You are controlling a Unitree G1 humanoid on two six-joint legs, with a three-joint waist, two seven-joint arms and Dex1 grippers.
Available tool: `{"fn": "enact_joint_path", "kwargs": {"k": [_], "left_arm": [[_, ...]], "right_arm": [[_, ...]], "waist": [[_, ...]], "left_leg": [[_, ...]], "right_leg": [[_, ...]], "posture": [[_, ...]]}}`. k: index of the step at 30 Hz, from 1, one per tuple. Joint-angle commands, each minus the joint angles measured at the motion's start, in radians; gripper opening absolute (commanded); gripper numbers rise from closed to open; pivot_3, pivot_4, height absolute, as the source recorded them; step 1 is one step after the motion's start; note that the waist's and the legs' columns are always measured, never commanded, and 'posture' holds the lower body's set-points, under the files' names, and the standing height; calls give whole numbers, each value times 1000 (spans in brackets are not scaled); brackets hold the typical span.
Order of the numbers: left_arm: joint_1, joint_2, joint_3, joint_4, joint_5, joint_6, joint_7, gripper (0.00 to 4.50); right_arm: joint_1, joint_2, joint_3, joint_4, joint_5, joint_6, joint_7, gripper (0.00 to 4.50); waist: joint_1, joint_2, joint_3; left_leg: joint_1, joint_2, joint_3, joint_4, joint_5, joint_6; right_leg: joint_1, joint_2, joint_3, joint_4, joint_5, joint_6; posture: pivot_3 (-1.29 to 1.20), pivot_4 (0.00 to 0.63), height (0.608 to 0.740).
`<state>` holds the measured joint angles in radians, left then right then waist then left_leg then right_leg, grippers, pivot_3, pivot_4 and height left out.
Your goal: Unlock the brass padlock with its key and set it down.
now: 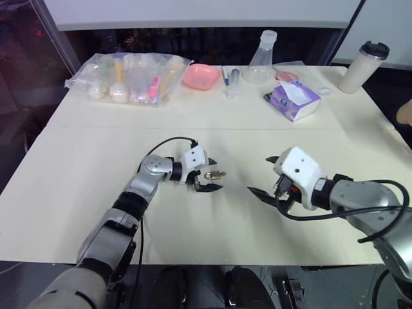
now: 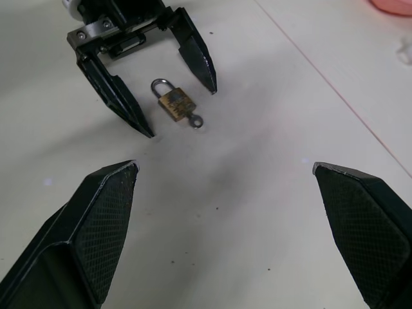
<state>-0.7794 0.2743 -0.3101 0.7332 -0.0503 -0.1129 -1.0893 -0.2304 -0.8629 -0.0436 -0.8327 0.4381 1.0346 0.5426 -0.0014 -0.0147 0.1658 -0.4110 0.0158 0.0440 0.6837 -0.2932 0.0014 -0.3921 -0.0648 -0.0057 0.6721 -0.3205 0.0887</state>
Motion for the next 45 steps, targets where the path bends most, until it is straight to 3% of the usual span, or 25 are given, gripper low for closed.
{"fn": "enact_joint_path", "kwargs": {"k": [1,3,9,10,16,26,31,40,43,45], "left_arm": [[-15,-5,0,55,40,-44,10,4211],[-13,1,-9,65,46,-55,-15,3619],[-16,33,1,64,44,-55,-62,936],[-18,37,2,63,44,-51,-67,761],[-59,92,43,4,-13,-8,-151,768],[-132,158,94,-168,-134,204,-365,768],[-145,162,103,-203,-152,251,-376,768],[-148,151,103,-216,-148,256,-364,768],[-149,147,104,-217,-147,255,-363,768],[-148,145,103,-221,-148,257,-364,768]], "right_arm": [[-3,5,-25,-36,8,-1,-10,4500],[-7,6,-21,-34,8,-1,-12,4500],[-26,13,10,-24,1,-13,-11,4500],[-29,16,16,-22,0,-14,-11,4500],[-46,61,160,53,-98,-149,-27,4500],[-140,66,471,423,-703,-842,-143,4500],[-197,115,514,520,-890,-1043,-195,4500],[-213,215,478,565,-961,-1122,-149,4500],[-202,227,464,565,-968,-1131,-135,3614],[-199,233,460,565,-977,-1139,-133,2623]], "waist": [[6,0,0],[8,0,0],[7,0,0],[6,0,0],[-14,0,0],[-9,0,0],[-13,0,0],[-9,-1,0],[-10,-1,0],[-11,-1,0]], "left_leg": [[0,0,0,0,0,0],[0,0,0,0,0,0],[1,0,0,0,0,0],[1,1,0,0,0,0],[1,1,0,0,0,0],[-2,-1,2,1,0,0],[-2,0,3,1,2,-2],[-2,0,3,2,5,-8],[-2,0,3,2,5,-8],[-2,0,3,2,5,-8]], "right_leg": [[0,0,0,0,0,0],[0,0,0,0,0,0],[1,0,0,0,0,0],[1,1,0,1,0,0],[0,1,0,1,0,0],[-4,2,0,3,0,1],[-6,3,1,5,0,1],[-7,2,1,9,0,1],[-7,2,1,9,0,1],[-7,2,1,9,0,1]], "posture": [[0,150,715],[0,150,715],[0,150,715],[0,150,715],[0,150,715],[0,150,715],[0,150,715],[0,150,715],[0,150,715],[0,150,715]]}}
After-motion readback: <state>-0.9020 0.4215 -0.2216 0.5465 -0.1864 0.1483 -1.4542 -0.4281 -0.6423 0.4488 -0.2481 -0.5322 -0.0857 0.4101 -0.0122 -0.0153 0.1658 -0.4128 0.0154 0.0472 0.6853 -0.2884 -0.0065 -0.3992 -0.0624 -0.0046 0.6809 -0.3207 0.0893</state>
